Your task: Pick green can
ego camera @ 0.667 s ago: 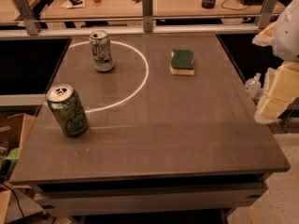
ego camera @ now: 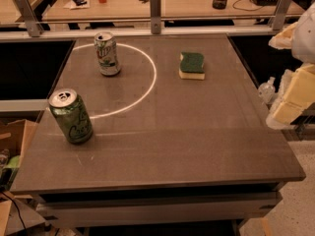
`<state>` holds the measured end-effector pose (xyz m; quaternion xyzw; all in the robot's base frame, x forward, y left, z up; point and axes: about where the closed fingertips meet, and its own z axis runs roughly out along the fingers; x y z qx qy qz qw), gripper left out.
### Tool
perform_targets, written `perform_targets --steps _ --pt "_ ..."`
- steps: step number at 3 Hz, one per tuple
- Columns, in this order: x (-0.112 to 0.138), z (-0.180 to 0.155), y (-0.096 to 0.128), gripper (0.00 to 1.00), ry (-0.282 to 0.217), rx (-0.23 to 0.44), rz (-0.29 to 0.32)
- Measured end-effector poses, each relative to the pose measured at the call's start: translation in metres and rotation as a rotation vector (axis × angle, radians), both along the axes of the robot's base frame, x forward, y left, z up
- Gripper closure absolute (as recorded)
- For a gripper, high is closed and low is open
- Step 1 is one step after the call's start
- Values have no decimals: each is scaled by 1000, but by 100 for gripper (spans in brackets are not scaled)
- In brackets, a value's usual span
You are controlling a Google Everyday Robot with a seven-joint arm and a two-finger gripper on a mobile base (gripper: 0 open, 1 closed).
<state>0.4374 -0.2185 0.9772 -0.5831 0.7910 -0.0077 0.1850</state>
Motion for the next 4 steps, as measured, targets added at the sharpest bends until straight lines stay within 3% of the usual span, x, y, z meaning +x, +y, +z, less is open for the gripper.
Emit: perform_targets --steps 1,2,3,4 --pt "4 -18 -30 0 -36 211 -124" --pt "9 -38 -52 0 -90 419 -177" --pt "10 -48 -48 0 -142 639 -123" --pt "1 -37 -22 0 -147 844 -38"
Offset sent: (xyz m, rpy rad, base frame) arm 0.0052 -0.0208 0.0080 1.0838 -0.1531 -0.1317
